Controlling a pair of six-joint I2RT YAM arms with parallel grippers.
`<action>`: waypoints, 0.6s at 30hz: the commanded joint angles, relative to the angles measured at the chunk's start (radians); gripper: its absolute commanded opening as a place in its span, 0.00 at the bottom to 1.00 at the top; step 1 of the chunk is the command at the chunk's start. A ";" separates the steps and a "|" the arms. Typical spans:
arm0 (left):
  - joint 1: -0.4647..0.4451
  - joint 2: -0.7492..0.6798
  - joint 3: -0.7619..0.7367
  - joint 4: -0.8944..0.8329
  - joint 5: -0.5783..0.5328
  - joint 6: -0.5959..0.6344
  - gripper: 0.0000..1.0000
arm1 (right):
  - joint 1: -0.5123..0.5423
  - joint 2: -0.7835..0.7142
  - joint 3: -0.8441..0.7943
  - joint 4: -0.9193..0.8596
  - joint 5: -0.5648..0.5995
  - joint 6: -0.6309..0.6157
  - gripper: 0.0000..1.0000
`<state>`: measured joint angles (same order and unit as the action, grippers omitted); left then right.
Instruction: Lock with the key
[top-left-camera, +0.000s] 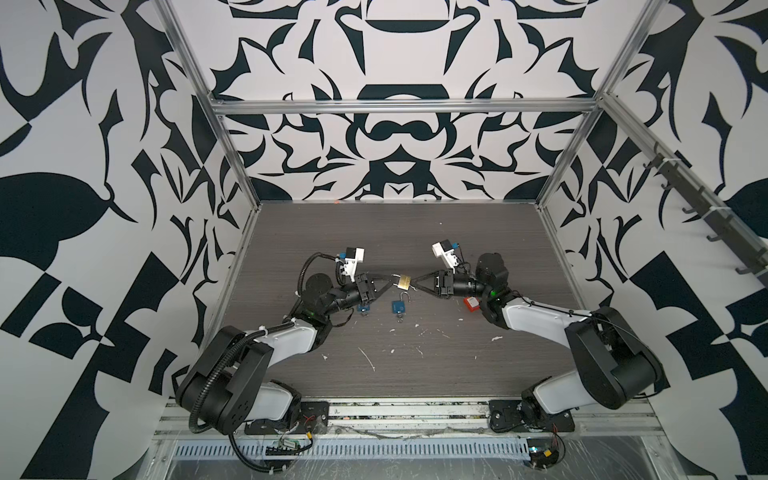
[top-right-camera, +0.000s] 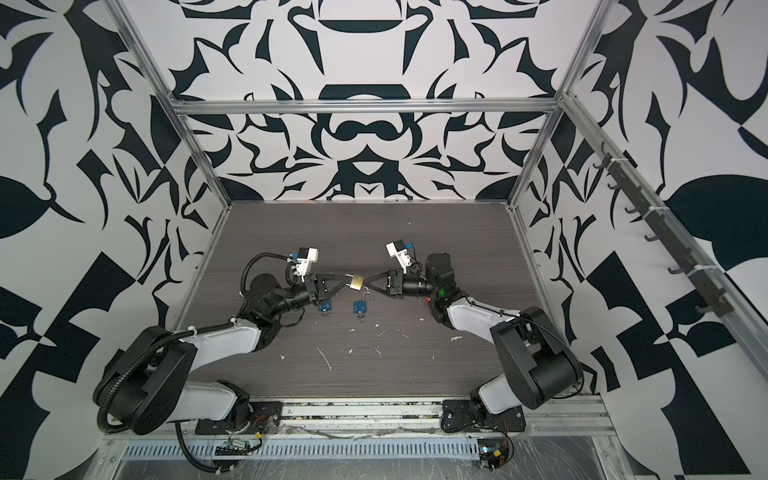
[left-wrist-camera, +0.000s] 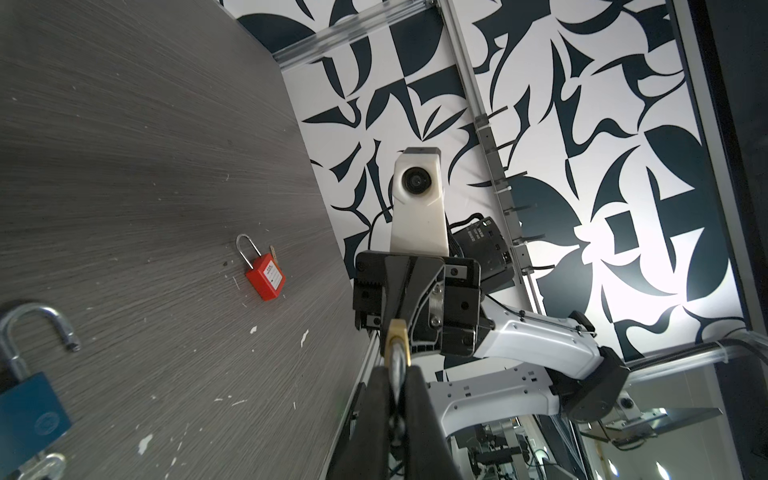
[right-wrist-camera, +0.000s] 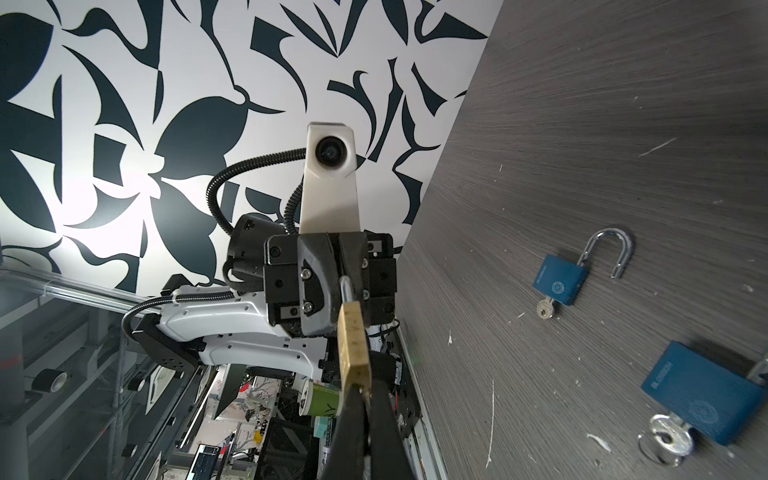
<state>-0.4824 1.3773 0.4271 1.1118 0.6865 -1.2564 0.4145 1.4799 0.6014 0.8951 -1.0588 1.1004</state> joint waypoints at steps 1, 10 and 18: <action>0.044 -0.005 0.042 0.033 -0.037 0.019 0.00 | -0.092 -0.043 -0.042 0.053 -0.028 0.027 0.00; 0.041 0.035 0.152 -0.135 0.012 0.092 0.00 | -0.146 -0.097 -0.082 -0.143 0.046 -0.073 0.00; -0.098 0.144 0.596 -1.150 -0.084 0.726 0.00 | -0.123 -0.302 -0.063 -0.854 0.685 -0.317 0.00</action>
<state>-0.5270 1.5013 0.9066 0.4282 0.6849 -0.8486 0.2825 1.2251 0.5293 0.2718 -0.6529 0.8654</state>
